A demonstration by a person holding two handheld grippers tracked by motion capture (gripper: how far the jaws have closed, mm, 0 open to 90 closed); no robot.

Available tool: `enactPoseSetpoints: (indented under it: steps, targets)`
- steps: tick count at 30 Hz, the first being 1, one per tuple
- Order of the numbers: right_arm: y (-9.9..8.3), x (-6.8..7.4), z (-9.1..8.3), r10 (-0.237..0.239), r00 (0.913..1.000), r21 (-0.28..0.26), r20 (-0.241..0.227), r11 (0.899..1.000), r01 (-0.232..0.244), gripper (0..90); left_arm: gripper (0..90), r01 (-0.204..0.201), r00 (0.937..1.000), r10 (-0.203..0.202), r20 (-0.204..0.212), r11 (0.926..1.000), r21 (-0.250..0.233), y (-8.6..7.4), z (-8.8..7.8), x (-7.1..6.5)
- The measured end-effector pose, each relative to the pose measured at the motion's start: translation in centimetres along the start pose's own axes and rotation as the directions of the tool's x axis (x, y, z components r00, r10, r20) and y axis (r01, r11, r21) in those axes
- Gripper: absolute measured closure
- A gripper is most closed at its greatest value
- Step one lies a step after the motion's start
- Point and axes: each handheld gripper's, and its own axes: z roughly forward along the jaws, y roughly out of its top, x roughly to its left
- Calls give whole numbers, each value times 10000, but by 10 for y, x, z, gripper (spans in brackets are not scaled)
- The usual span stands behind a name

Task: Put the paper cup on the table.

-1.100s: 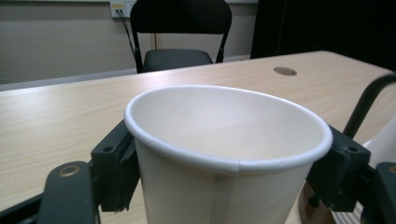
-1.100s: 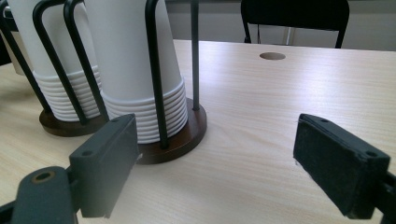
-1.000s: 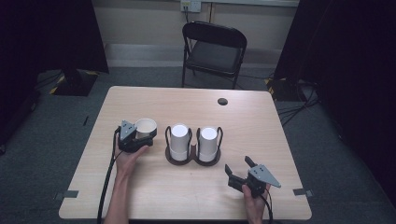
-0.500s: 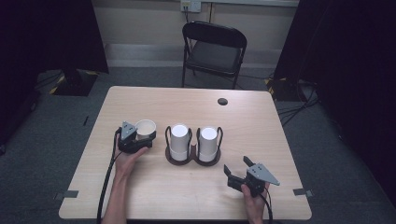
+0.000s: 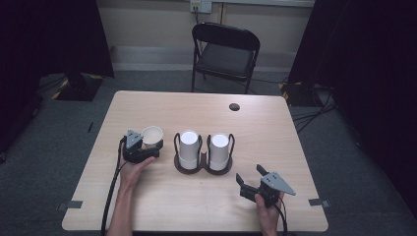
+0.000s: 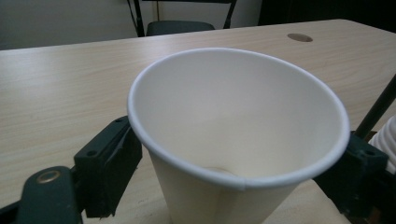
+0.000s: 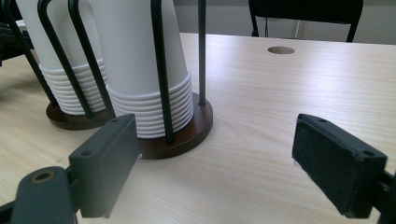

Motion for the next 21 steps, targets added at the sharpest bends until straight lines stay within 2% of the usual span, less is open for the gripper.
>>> enactPoseSetpoints:
  steps: [2,10,13,15,16,18,20,21]
  targets:
    - [0,0,0,22,10000,12,-4,10000,-22,140,155,-132,9999,133,-64,9998,114,-1,-1,-1]
    - [0,-1,0,48,10000,13,-8,10000,-48,141,155,81,10000,-80,-47,9997,226,-1,-9,-3]
    - [0,-1,0,111,9999,17,2,9999,-111,142,155,-25,9994,38,-338,9993,378,0,-11,-6]
    - [0,-2,0,185,9998,11,-18,9998,-185,142,156,-32,9993,48,-358,9991,428,-1,-12,-6]
    - [0,-2,-1,201,9998,1,-18,9998,-201,142,156,134,9995,-125,-294,9995,287,-2,-13,-7]
    - [0,-2,-1,212,9998,-7,-11,9998,-212,142,156,41,9997,-32,-256,9994,353,-2,-16,-7]
    - [0,-2,-1,199,9998,0,-22,9998,-199,142,155,374,9992,-369,-155,9988,319,-3,-18,-7]
    - [0,-2,-1,202,9998,-15,-21,9998,-202,142,155,395,9991,-391,-142,9989,266,-3,-19,-7]
